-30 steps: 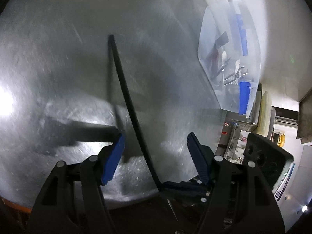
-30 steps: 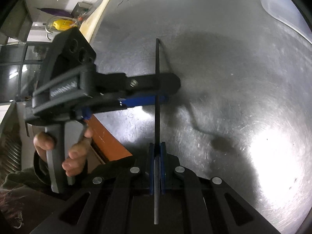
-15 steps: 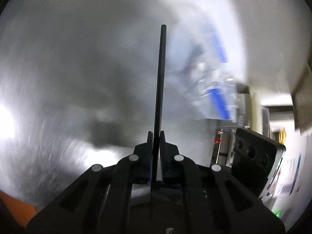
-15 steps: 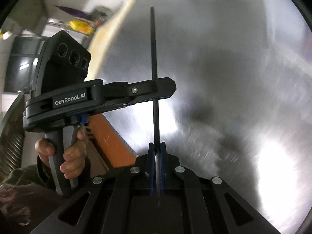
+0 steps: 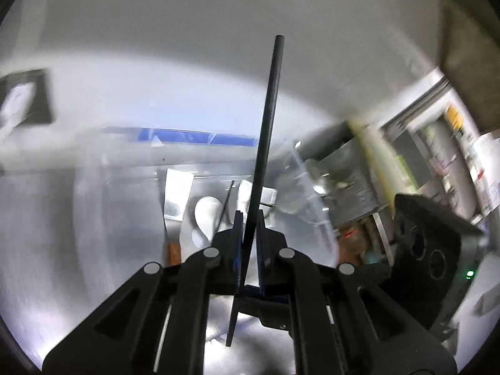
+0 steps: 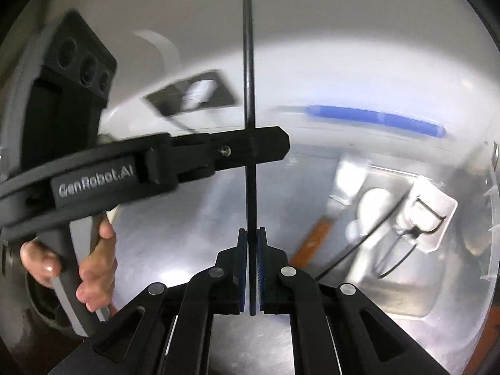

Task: Organize utensils

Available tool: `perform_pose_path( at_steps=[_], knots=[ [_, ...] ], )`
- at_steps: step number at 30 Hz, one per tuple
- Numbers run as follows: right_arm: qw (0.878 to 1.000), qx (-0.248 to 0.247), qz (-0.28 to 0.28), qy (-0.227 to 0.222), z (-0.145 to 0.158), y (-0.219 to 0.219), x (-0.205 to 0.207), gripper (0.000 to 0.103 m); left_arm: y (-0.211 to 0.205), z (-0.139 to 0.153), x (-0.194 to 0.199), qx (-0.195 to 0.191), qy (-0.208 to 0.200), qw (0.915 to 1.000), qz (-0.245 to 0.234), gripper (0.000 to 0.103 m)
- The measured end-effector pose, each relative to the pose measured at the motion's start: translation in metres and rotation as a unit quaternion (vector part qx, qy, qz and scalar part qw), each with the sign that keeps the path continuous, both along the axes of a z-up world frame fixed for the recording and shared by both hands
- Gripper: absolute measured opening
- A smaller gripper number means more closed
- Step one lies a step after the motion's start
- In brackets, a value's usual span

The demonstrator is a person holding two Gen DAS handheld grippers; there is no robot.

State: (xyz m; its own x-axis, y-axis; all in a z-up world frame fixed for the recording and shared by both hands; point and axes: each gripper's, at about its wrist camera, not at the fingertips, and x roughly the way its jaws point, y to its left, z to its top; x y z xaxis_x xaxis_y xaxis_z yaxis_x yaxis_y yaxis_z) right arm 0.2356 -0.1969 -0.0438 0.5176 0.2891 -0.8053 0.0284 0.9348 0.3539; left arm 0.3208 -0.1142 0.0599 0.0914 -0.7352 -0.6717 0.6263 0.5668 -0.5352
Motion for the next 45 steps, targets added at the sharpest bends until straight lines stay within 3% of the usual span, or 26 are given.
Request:
perform_pose_path(
  at_steps=[6, 10, 12, 15, 17, 18, 19, 20, 21, 25, 28, 29, 30, 32, 34, 36, 38, 39, 42, 45],
  knots=[
    [0.994, 0.056, -0.028, 0.084, -0.079, -0.057, 0.042, 0.009, -0.062, -0.091, 0.042, 0.101, 0.064, 0.9926, -0.025, 0.005],
    [0.986, 0.073, -0.042, 0.143, -0.13, -0.077, 0.057, 0.008, -0.068, -0.143, 0.052, 0.159, 0.094, 0.9826, -0.02, 0.005],
    [0.983, 0.057, -0.057, 0.167, -0.143, -0.083, 0.059, 0.01, -0.067, -0.156, 0.054, 0.181, 0.097, 0.9787, -0.013, 0.005],
    [0.986, 0.001, -0.068, 0.154, -0.128, -0.082, 0.051, 0.011, -0.057, -0.143, 0.05, 0.195, 0.057, 0.9791, 0.006, 0.005],
    [0.988, -0.048, -0.072, 0.125, -0.106, -0.073, 0.036, 0.023, -0.05, -0.122, 0.041, 0.188, 0.017, 0.9818, 0.017, 0.008],
    [0.99, -0.065, -0.072, 0.098, -0.091, -0.067, 0.022, 0.036, -0.044, -0.108, 0.034, 0.187, -0.004, 0.982, 0.027, 0.018],
    [0.992, -0.069, -0.072, 0.081, -0.082, -0.063, 0.013, 0.041, -0.04, -0.099, 0.029, 0.193, -0.021, 0.9804, 0.034, 0.026],
    [0.992, -0.072, -0.076, 0.065, -0.073, -0.057, -0.002, 0.044, -0.036, -0.093, 0.023, 0.203, -0.035, 0.9777, 0.039, 0.048],
    [0.992, -0.074, -0.084, 0.057, -0.066, -0.053, -0.014, 0.044, -0.031, -0.089, 0.019, 0.212, -0.038, 0.9756, 0.042, 0.057],
    [0.988, -0.087, -0.124, 0.02, -0.046, -0.047, -0.057, 0.045, -0.016, -0.065, 0.012, 0.212, -0.053, 0.9732, 0.07, 0.058],
    [0.984, -0.11, -0.136, -0.027, -0.022, -0.03, -0.095, 0.059, 0.005, -0.021, -0.024, 0.17, -0.119, 0.9733, 0.098, 0.06],
    [0.982, -0.124, -0.137, -0.044, -0.011, -0.02, -0.105, 0.063, 0.007, -0.005, -0.043, 0.156, -0.148, 0.971, 0.104, 0.066],
    [0.979, -0.143, -0.132, -0.064, 0.0, -0.009, -0.122, 0.07, 0.019, 0.015, -0.067, 0.139, -0.192, 0.9647, 0.115, 0.076],
    [0.971, -0.176, -0.127, -0.095, 0.008, 0.012, -0.139, 0.077, 0.038, 0.038, -0.105, 0.118, -0.256, 0.9501, 0.134, 0.088],
    [0.96, -0.213, -0.139, -0.119, 0.016, 0.024, -0.155, 0.081, 0.054, 0.05, -0.143, 0.101, -0.308, 0.9331, 0.156, 0.088],
    [0.949, -0.237, -0.163, -0.13, 0.014, 0.034, -0.167, 0.086, 0.072, 0.053, -0.169, 0.112, -0.341, 0.9141, 0.188, 0.089],
    [0.941, -0.244, -0.195, -0.132, 0.011, 0.036, -0.182, 0.09, 0.085, 0.049, -0.183, 0.125, -0.35, 0.9044, 0.21, 0.095],
    [0.94, -0.243, -0.204, -0.128, 0.008, 0.035, -0.185, 0.092, 0.089, 0.042, -0.188, 0.131, -0.342, 0.9048, 0.217, 0.095],
    [0.936, -0.256, -0.216, -0.113, -0.008, 0.039, -0.192, 0.095, 0.097, 0.022, -0.199, 0.151, -0.309, 0.9145, 0.213, 0.095],
    [0.932, -0.271, -0.216, -0.11, -0.026, 0.047, -0.2, 0.098, 0.095, 0.002, -0.213, 0.177, -0.29, 0.919, 0.2, 0.096]
  ],
)
